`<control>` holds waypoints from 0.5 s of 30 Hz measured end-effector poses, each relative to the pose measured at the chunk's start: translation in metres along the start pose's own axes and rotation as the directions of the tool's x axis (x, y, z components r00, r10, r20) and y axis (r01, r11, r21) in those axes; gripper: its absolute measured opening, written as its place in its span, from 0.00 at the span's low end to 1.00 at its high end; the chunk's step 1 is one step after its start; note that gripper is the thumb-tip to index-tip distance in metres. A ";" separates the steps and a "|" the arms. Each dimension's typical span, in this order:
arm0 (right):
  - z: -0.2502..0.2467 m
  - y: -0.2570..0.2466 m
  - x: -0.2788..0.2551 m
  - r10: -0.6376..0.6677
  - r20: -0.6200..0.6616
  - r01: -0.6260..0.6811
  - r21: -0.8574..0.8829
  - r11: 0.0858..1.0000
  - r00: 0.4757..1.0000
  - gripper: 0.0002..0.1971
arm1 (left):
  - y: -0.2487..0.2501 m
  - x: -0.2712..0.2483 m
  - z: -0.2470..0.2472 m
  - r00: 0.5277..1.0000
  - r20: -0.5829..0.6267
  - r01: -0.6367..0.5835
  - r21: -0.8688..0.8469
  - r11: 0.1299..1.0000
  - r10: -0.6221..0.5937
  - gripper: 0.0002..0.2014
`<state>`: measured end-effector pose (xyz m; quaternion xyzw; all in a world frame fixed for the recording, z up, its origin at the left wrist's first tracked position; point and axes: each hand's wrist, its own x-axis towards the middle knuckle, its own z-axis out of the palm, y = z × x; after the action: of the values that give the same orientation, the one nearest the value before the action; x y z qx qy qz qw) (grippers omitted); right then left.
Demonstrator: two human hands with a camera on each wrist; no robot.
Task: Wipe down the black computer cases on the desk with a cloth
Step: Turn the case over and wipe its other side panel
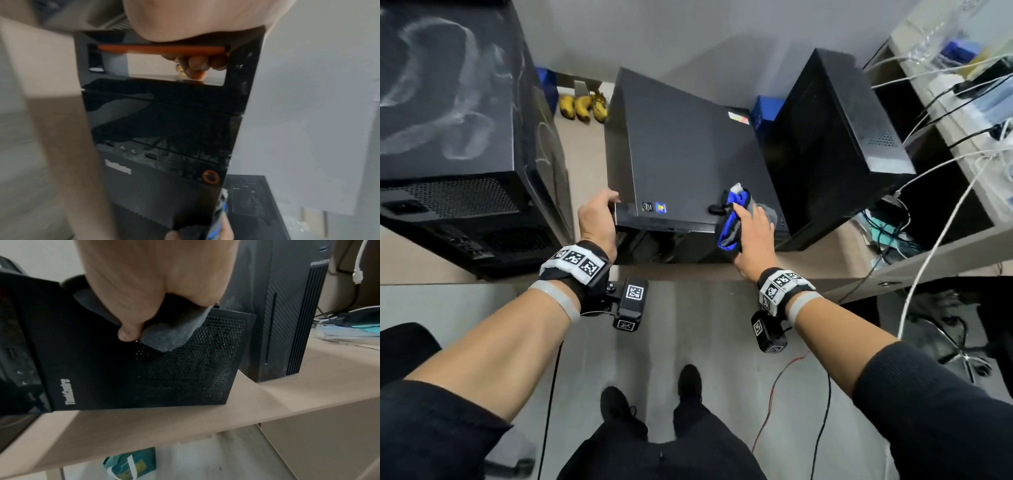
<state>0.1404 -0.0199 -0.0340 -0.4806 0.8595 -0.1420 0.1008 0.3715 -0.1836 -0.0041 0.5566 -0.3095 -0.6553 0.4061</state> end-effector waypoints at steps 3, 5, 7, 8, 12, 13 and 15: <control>-0.001 0.009 0.007 0.006 -0.053 0.002 0.146 0.989 0.999 0.51 | 0.037 -0.016 0.028 0.993 0.032 -0.111 0.060 0.992 0.110 0.10; 0.000 0.017 0.012 0.007 -0.083 0.015 0.269 0.963 0.997 0.51 | 0.058 -0.031 0.049 0.979 0.063 -0.202 0.128 0.971 0.195 0.12; -0.001 0.024 0.015 0.026 -0.088 0.012 0.413 0.911 0.996 0.51 | 0.076 -0.044 0.072 0.959 0.111 -0.279 0.243 0.929 0.259 0.15; -0.002 0.025 0.017 0.029 -0.079 0.012 0.470 0.883 0.996 0.50 | 0.084 -0.050 0.082 0.946 0.132 -0.323 0.297 0.898 0.296 0.16; -0.010 0.032 0.025 0.038 -0.002 -0.029 0.603 0.797 0.999 0.50 | 0.105 -0.066 0.125 0.881 0.266 -0.471 0.425 0.773 0.392 0.19; -0.009 0.034 0.029 0.037 0.026 -0.045 0.623 0.781 0.999 0.50 | 0.109 -0.067 0.134 0.854 0.309 -0.519 0.473 0.712 0.418 0.19; -0.012 0.036 0.034 0.002 0.099 -0.067 0.659 0.749 0.995 0.52 | 0.112 -0.070 0.156 0.779 0.414 -0.622 0.599 0.504 0.471 0.21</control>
<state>0.0901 -0.0292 -0.0368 -0.4038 0.7567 -0.4129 0.3063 0.2431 -0.1826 0.1548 0.4725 -0.7350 -0.3719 0.3135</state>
